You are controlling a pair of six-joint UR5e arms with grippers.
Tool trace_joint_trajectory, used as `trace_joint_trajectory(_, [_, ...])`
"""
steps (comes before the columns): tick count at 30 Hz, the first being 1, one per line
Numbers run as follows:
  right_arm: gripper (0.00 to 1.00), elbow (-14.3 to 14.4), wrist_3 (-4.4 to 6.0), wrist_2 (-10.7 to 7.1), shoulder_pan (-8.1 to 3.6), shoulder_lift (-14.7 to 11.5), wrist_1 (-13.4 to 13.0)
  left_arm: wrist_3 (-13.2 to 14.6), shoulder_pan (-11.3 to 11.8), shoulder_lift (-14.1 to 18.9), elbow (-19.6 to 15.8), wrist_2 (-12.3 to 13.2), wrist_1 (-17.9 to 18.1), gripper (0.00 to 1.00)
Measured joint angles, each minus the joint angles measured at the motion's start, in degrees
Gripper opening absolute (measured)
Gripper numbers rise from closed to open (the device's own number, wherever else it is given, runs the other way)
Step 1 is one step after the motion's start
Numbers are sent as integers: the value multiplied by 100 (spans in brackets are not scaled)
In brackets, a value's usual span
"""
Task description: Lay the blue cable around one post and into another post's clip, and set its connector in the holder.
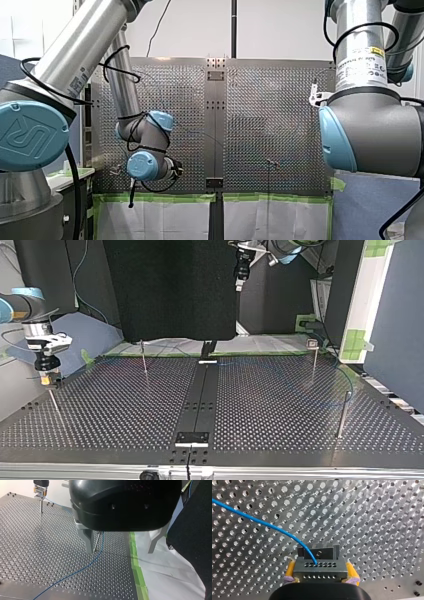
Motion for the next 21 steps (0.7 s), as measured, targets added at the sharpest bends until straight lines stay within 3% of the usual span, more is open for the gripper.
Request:
trace_joint_trajectory(13, [0,-5,26,-110,-15,15,-71,0,7,0,1,1,-2,100])
trace_joint_trajectory(21, [0,-16,-13,-117,-19,50,-57,0,7,-1,0,1,-6,100])
